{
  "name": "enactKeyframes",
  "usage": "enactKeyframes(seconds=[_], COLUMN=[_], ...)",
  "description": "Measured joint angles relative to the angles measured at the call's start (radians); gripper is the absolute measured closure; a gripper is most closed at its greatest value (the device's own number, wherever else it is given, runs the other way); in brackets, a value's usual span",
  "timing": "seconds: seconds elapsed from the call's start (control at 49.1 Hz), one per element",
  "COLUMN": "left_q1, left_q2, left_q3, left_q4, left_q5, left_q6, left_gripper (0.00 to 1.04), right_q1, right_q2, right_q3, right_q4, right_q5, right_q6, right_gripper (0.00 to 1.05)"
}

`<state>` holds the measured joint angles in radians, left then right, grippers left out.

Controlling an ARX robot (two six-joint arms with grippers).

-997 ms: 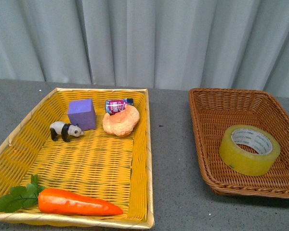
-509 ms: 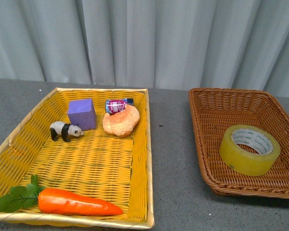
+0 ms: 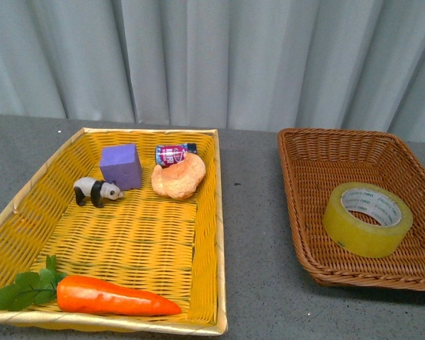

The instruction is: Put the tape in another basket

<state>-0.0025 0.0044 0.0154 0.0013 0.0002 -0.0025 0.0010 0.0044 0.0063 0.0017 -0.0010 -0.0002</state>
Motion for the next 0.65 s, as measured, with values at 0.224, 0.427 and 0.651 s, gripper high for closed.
enactKeyframes(seconds=[0.224,0.427,0.651], left_q1=[0.000,0.000,0.000], left_q2=[0.000,0.000,0.000], left_q3=[0.000,0.000,0.000], left_q4=[0.000,0.000,0.000], left_q5=[0.000,0.000,0.000], left_q6=[0.000,0.000,0.000], left_gripper=[0.07,0.07,0.07], right_q1=[0.000,0.000,0.000], right_q2=[0.000,0.000,0.000], right_q3=[0.000,0.000,0.000], right_q4=[0.000,0.000,0.000], right_q5=[0.000,0.000,0.000], right_q6=[0.000,0.000,0.000], right_gripper=[0.09,0.09,0.09])
